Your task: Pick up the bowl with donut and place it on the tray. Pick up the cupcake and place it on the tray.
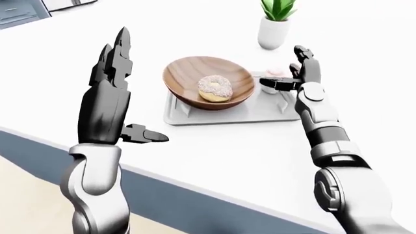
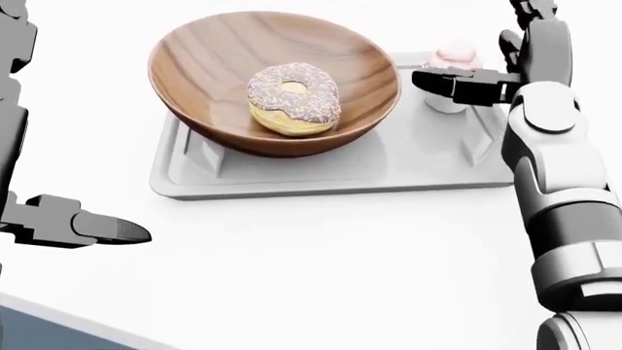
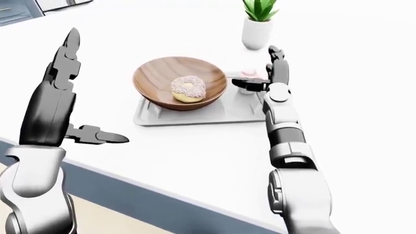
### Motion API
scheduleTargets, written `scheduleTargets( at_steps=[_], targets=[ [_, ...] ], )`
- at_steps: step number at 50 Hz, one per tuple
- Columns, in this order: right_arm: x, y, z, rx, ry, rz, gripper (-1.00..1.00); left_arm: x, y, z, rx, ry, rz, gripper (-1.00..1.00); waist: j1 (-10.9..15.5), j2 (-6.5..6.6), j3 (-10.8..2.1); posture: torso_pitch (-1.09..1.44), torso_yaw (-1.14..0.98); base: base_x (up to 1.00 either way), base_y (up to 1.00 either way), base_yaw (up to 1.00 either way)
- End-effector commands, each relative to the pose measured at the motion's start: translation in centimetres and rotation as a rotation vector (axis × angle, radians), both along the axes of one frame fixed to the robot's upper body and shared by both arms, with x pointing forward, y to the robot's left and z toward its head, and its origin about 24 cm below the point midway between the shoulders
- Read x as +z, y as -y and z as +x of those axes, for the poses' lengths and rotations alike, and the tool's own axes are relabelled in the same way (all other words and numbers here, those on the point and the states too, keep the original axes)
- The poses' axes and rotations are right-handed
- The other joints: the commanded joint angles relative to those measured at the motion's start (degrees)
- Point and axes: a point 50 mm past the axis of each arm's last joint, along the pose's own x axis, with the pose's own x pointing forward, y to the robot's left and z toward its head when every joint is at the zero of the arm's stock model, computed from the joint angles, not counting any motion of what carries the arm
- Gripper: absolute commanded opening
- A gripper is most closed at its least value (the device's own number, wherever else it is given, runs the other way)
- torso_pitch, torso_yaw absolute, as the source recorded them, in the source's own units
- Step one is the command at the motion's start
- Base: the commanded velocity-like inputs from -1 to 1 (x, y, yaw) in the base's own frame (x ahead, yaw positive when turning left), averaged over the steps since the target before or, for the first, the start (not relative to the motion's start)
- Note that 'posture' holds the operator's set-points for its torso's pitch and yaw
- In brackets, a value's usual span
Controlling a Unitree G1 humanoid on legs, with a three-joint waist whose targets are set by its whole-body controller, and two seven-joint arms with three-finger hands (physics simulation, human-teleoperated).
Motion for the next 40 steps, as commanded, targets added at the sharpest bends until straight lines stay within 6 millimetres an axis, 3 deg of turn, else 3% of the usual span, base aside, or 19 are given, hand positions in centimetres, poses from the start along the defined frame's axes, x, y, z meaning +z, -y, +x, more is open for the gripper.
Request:
scheduleTargets(
  at_steps=[1, 5, 10, 14, 30, 40],
  targets=[
    [3.1, 0.1, 0.0, 0.002, 0.109, -0.013, 0.80, 1.1, 0.2, -0.5, -0.003, 0.067, 0.012, 1.00, 0.01, -0.03, -1.42, 0.00, 0.00, 0.00, 0.00, 0.00],
    [4.7, 0.6, -0.5, -0.002, 0.143, -0.008, 0.77, 1.0, 0.2, -0.5, -0.004, 0.066, 0.014, 1.00, 0.11, -0.19, -1.43, 0.00, 0.00, 0.00, 0.00, 0.00],
    [7.4, 1.1, -2.8, 0.010, 0.205, -0.015, 0.77, 1.4, 0.4, -0.6, -0.006, 0.072, 0.014, 1.00, 0.43, -0.41, -1.15, 0.00, 0.00, 0.00, 0.00, 0.00],
    [9.2, 1.6, -5.7, 0.016, 0.263, -0.001, 0.99, 1.9, 0.4, -0.5, -0.006, 0.080, 0.012, 1.00, 0.60, -0.60, -0.96, 0.00, 0.00, 0.00, 0.00, 0.00],
    [12.8, 1.2, -14.8, 0.136, 0.339, -0.073, 1.00, 4.8, 1.2, -1.3, -0.016, 0.137, 0.013, 1.00, 0.71, -1.35, -0.44, 0.00, 0.00, 0.00, 0.00, 0.00],
    [14.7, 1.0, -19.8, 0.145, 0.385, -0.109, 1.00, 6.5, 2.1, -4.4, -0.033, 0.184, 0.014, 1.00, 0.79, -1.60, 0.30, 0.00, 0.00, 0.00, 0.00, 0.00]
  ],
)
